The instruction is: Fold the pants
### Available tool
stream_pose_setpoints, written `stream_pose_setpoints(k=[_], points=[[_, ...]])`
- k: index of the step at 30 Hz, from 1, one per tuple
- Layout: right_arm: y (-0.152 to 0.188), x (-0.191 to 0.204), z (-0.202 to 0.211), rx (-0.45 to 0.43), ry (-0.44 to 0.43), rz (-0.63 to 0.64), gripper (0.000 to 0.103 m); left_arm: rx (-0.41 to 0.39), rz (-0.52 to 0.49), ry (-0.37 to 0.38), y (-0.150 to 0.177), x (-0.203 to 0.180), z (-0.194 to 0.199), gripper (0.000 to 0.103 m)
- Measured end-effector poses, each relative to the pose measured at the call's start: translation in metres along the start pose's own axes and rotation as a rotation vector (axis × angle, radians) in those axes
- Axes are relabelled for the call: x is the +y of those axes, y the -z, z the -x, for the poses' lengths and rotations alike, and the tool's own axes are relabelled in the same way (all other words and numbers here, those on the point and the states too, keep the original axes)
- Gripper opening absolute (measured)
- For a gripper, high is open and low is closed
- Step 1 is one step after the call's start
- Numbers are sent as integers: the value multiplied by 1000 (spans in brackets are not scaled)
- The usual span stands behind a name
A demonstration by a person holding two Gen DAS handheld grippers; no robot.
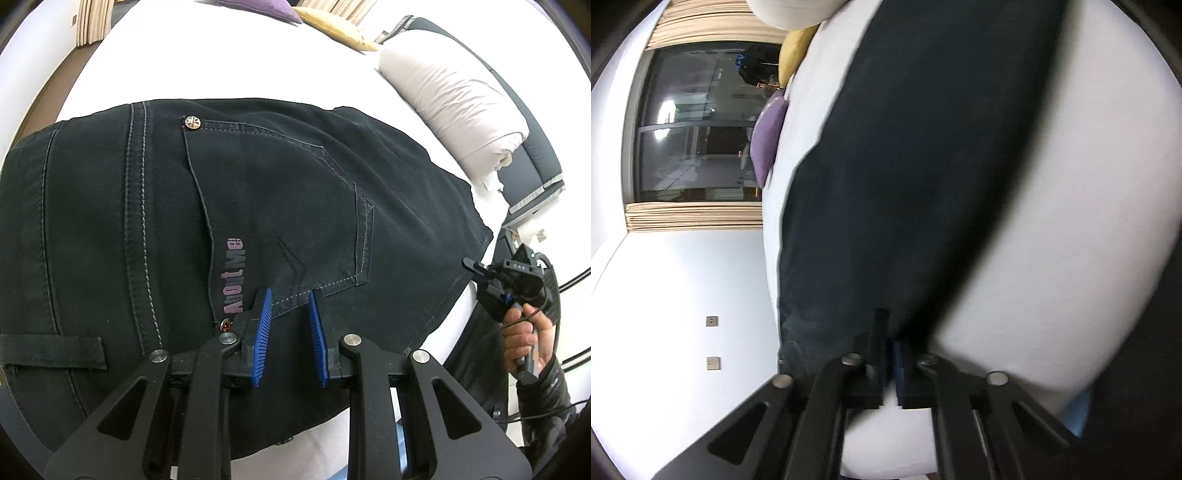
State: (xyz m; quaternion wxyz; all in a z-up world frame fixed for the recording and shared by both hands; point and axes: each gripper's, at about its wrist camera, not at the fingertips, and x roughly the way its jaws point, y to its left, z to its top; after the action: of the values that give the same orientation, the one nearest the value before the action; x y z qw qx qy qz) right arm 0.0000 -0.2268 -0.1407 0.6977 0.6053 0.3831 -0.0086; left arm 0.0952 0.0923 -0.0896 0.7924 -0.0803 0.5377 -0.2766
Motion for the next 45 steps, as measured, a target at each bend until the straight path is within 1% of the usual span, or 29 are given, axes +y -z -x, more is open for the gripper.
stream_pose_setpoints(k=[1, 3, 4, 5, 6, 7, 8, 10, 14, 15, 17, 18, 21, 22, 23, 25, 26, 31, 32, 33, 35, 36, 37, 39, 40, 41, 42, 43, 45], points=[[0, 0, 4, 1, -2, -1, 1, 0, 2, 2, -1, 0, 0, 20], [-1, 8, 15, -11, 38, 25, 9, -2, 2, -1, -1, 0, 2, 20], [-2, 15, 23, -34, 82, 58, 20, -9, -3, -9, -1, -2, 4, 20], [-1, 27, 31, -71, 129, 101, 35, -18, -8, -27, -1, -4, 8, 20], [-1, 43, 43, -124, 171, 160, 36, -31, -12, -54, -1, -7, 12, 20], [-2, 51, 49, -139, 163, 196, 36, -50, -15, -65, -2, -10, 18, 20], [-2, 68, 50, -136, 125, 246, 36, -72, -11, -53, -4, -13, 24, 20], [0, 96, 36, -75, 50, 322, 36, -110, -9, -38, -12, -18, 31, 20], [19, 145, -36, 117, -70, 418, 36, -130, -25, -62, -41, -30, 21, 20], [25, 156, -67, 184, -108, 429, 36, -127, -31, -72, -48, -33, 15, 20], [30, 163, -107, 257, -112, 419, 36, -102, -43, -91, -59, -38, -1, 20], [33, 163, -133, 317, -120, 405, 36, -83, -54, -106, -64, -39, -9, 20], [24, 147, -186, 395, -73, 326, 33, -20, -61, -168, -71, -29, -37, 20], [18, 141, -190, 389, -66, 323, 24, -18, -49, -155, -70, -23, -40, 20], [8, 134, -191, 368, -58, 316, 0, -30, -43, -133, -68, -18, -40, 20], [-29, 110, -177, 313, -124, 234, 0, -32, -65, -130, -66, -16, -39, 20], [-49, 100, -163, 255, -145, 201, 0, -30, -82, -139, -66, -16, -39, 20], [-161, 51, -73, -52, -124, 91, 0, -32, -94, -150, -66, -13, -42, 20], [-184, 41, -50, -126, -95, 71, 0, -32, -93, -151, -67, -14, -44, 20], [-211, 28, -19, -229, -36, 54, 0, -33, -93, -152, -67, -14, -44, 20], [-242, 8, 20, -351, 34, 13, 0, -35, -91, -152, -65, -14, -42, 20], [-259, -9, 48, -421, 56, -50, 0, -36, -90, -150, -65, -14, -43, 20], [-267, -14, 66, -461, 73, -82, 0, -38, -88, -146, -65, -14, -43, 20], [-265, 0, 100, -522, 139, -38, 0, -38, -79, -146, -65, -15, -41, 20], [-258, 11, 107, -531, 158, 7, 4, -37, -76, -156, -66, -17, -38, 20], [-242, 28, 111, -506, 137, 69, 5, -36, -80, -181, -68, -24, -36, 20], [-221, 42, 106, -459, 79, 105, 5, -40, -94, -205, -70, -35, -33, 20], [-200, 55, 96, -420, 36, 134, 5, -57, -112, -193, -72, -47, -28, 20], [-145, 79, 68, -283, -51, 224, 5, -93, -178, -135, -80, -81, -25, 20]])
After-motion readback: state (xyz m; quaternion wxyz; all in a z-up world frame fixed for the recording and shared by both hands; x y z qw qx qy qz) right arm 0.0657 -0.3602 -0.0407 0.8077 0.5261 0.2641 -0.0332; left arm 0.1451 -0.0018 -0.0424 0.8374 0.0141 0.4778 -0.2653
